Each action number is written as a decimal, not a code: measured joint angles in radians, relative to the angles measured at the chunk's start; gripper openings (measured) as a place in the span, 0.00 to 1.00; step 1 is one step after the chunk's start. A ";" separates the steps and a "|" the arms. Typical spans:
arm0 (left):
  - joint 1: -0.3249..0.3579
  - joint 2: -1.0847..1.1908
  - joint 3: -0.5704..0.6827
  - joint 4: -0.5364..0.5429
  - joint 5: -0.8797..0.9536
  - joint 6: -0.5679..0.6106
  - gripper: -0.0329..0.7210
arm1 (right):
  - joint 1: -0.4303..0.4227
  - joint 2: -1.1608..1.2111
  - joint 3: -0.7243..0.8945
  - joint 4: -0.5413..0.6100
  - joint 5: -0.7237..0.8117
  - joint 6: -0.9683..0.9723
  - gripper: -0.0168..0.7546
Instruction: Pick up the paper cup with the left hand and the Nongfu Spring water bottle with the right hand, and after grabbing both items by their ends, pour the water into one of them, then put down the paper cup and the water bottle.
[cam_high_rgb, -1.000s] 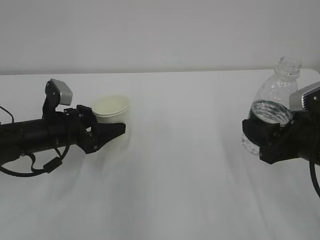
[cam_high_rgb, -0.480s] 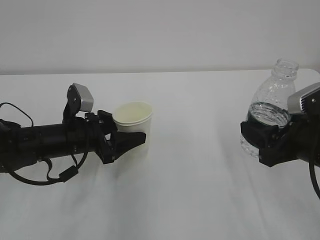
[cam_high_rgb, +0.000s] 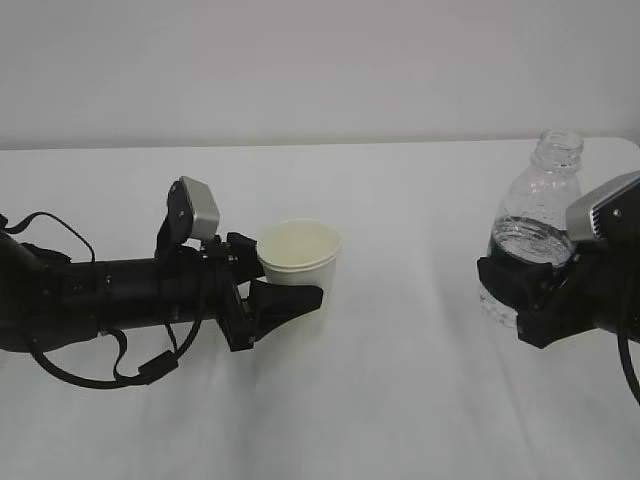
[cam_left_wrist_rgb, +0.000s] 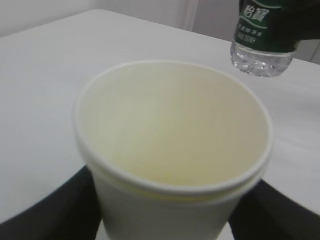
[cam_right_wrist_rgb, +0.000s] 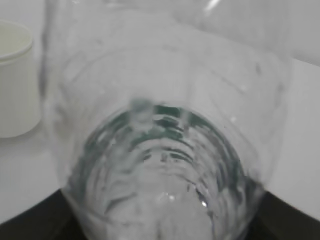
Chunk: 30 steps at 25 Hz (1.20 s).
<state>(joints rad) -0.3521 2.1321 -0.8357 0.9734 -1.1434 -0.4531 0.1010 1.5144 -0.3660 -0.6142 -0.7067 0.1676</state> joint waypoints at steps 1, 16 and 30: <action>-0.004 0.000 0.000 0.002 0.000 0.002 0.72 | 0.002 0.000 0.000 -0.001 0.000 0.000 0.61; -0.042 0.000 0.000 0.011 0.000 0.016 0.71 | 0.049 0.090 -0.155 -0.141 0.057 0.077 0.61; -0.042 0.000 0.000 0.011 0.000 0.052 0.71 | 0.104 0.193 -0.311 -0.219 0.159 0.084 0.61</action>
<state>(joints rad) -0.3939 2.1321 -0.8357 0.9847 -1.1434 -0.4015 0.2053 1.7071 -0.6766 -0.8334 -0.5482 0.2520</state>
